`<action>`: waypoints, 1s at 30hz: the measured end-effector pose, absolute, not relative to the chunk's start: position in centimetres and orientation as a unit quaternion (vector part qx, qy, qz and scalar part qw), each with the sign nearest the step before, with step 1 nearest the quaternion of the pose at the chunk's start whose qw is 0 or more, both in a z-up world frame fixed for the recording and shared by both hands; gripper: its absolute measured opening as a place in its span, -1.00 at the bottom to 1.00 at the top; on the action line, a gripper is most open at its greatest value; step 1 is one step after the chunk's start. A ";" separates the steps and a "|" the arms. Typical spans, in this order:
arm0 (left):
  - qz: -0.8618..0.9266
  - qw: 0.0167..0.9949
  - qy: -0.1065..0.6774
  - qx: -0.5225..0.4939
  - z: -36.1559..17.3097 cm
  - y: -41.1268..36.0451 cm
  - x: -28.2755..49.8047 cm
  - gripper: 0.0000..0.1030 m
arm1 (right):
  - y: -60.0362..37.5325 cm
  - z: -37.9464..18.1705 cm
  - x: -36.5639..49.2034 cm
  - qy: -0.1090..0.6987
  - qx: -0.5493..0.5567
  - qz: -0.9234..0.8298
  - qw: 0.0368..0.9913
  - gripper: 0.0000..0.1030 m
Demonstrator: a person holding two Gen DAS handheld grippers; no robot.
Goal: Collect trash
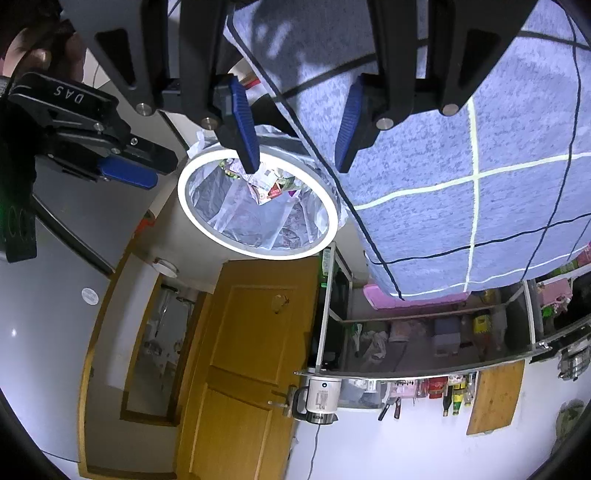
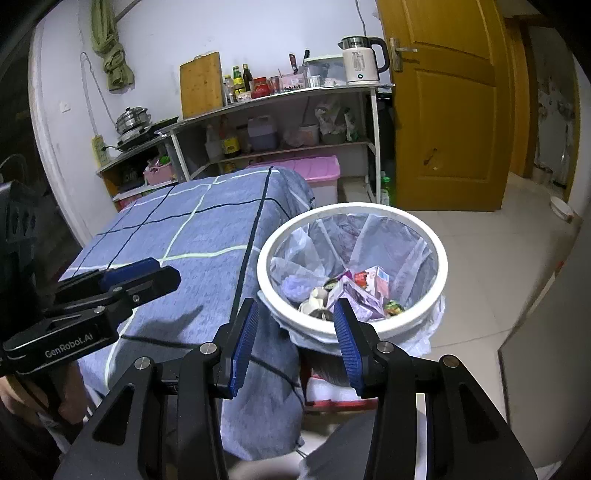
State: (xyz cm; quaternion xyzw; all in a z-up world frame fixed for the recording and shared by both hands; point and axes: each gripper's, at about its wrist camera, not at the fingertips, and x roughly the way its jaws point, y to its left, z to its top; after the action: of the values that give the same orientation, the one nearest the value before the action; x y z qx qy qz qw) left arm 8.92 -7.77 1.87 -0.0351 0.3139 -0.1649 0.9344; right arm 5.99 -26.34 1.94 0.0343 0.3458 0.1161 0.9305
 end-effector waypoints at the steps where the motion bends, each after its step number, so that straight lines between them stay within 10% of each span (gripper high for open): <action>1: -0.164 0.935 0.313 -0.034 1.9 -7.8 8.6 -0.13 | -26.3 1.9 5.6 0.345 0.033 0.115 0.931 -0.15; 30: -0.162 0.934 0.315 -0.039 1.2 -8.2 6.0 -0.13 | -26.2 2.0 3.2 0.339 0.026 0.111 0.934 -0.15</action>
State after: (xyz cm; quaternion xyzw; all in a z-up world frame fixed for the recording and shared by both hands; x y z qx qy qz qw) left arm 5.97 -8.16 1.17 -0.0387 0.3152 -0.1615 0.9344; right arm 3.16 -26.18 2.01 0.0265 0.3387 0.1110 0.9339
